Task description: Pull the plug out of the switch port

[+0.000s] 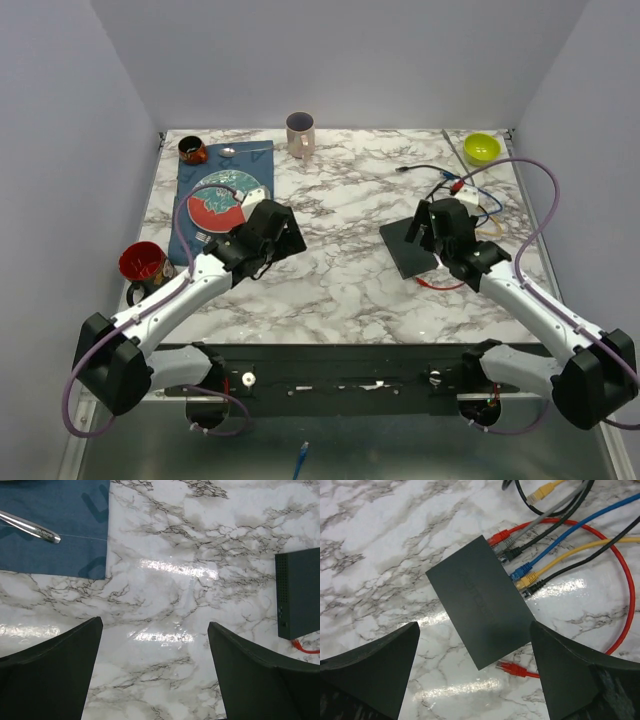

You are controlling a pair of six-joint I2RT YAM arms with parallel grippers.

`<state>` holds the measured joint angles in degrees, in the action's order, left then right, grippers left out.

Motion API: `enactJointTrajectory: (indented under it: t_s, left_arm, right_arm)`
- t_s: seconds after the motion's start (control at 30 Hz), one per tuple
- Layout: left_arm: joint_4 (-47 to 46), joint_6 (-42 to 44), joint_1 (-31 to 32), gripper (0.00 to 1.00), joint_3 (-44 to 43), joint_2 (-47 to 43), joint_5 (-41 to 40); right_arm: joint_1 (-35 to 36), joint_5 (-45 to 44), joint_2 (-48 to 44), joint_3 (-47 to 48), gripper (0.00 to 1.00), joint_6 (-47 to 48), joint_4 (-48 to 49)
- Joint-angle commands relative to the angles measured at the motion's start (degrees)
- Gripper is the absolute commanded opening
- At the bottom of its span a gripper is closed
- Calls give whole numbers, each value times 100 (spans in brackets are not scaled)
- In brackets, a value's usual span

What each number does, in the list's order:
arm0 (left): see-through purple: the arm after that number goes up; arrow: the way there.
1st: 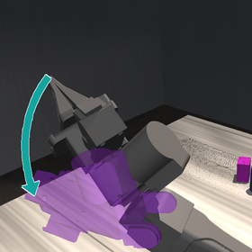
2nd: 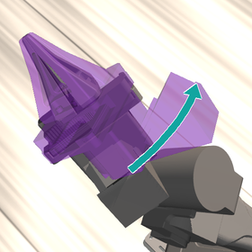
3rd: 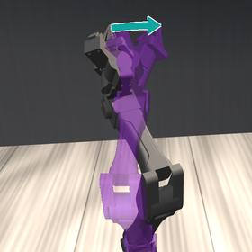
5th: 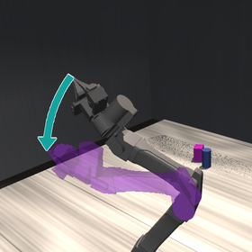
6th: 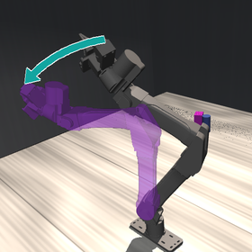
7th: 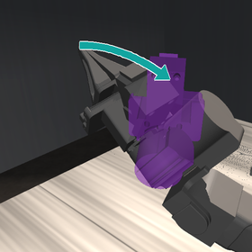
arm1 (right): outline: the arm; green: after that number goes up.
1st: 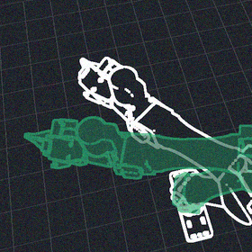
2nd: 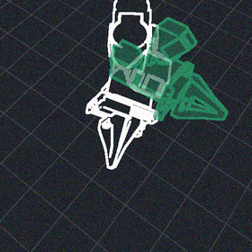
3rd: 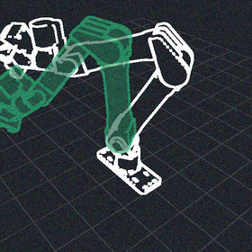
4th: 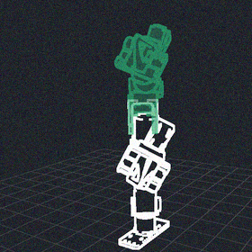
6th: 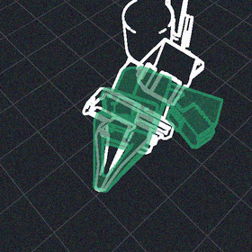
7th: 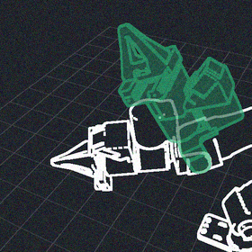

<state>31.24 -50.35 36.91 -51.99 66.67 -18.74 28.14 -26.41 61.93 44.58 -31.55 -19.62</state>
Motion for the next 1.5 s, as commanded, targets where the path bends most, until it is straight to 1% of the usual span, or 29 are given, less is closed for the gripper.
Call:
enactJointTrajectory:
  t_s: [0.0, 0.03, 0.07, 0.1, 0.13, 0.17, 0.2, 0.23, 0.27, 0.33, 0.37, 0.4, 0.5, 0.63, 0.7, 0.73, 0.8, 0.9, 1.07, 1.13, 1.33, 1.37, 1.47]
  left_arm:
    - [-442, -107, 1, 99, -84, 416, 668]
    - [-827, -159, 1, 99, -14, 608, 853]
    - [-1013, -316, 1, 96, 4, 723, 1203]
    - [-1180, -361, 1, 86, -4, 872, 1380]
    - [-1478, -379, 18, 80, -109, 1213, 1539]
    - [-1507, -414, 36, 74, -214, 1408, 1697]
    - [-1507, -441, 88, 54, -337, 1610, 1759]
    - [-1472, -450, 115, 43, -608, 2012, 1830]
    - [-1455, -441, 141, 35, -741, 2208, 1865]
    - [-1385, -485, 255, 15, -1083, 2707, 1865]
    - [-1358, -493, 299, 7, -1199, 2850, 1865]
    - [-1340, -502, 343, 4, -1295, 2999, 2005]
    - [-1340, -441, 554, 4, -1665, 3421, 2032]
    - [-1533, -353, 721, 12, -2016, 3896, 2313]
    - [-1656, -379, 748, 16, -2043, 4002, 2410]
    - [-1883, -388, 748, 18, -2026, 4107, 2497]
    - [-2130, -449, 757, 21, -1991, 4204, 2805]
    - [-2220, -459, 800, 21, -2148, 4468, 2999]
    - [-1789, -318, 880, 20, -2553, 4846, 3017]
    - [-1693, -283, 888, 20, -2658, 4986, 3139]
    - [-1639, -221, 897, 20, -2668, 5057, 3324]
    - [-1630, -178, 897, 20, -2668, 5048, 3342]
    - [-1543, -142, 889, 20, -2650, 4978, 3386]
  right_arm:
    - [-615, 232, 380, 192, 93, -535, -508]
    - [-791, 564, 442, 148, 89, -623, -499]
    - [-1106, 715, 503, 113, 75, -816, -491]
    - [-1231, 830, 626, 78, 65, -896, -482]
    - [-1336, 979, 697, 34, 54, -966, -438]
    - [-1451, 1024, 758, 25, 31, -1054, -403]
    - [-1469, 1059, 889, 25, 22, -1055, -342]
    - [-1478, 1051, 952, 68, 14, -1072, -332]
    - [-1504, 1059, 1022, 103, 2, -1081, -324]
    - [-1522, 1085, 1311, 174, 1, -1090, -315]
    - [-1548, 1068, 1426, 226, 1, -1081, -323]
    - [-1566, 1059, 1514, 244, 1, -1073, -323]
    - [-1680, 1156, 1804, 183, 1, -1125, -350]
    - [-1751, 1174, 1875, -28, 1, -1178, -350]
    - [-1768, 1148, 1866, -72, 1, -1134, -332]
    - [-1768, 1121, 1875, -72, 1, -1099, -306]
    - [-1812, 1095, 1971, -54, 1, -1002, -297]
    - [-1882, 1226, 2173, 42, 1, -932, -306]
    - [-1891, 1568, 2648, 42, 1, -914, -245]
    - [-1891, 1700, 2605, -28, 1, -870, -122]
    - [-1812, 2561, 2429, -160, 1, -1002, 80]
    - [-1734, 2789, 2394, -186, 1, -1080, 116]
    - [-1471, 3045, 2280, -186, 1, -1256, 212]
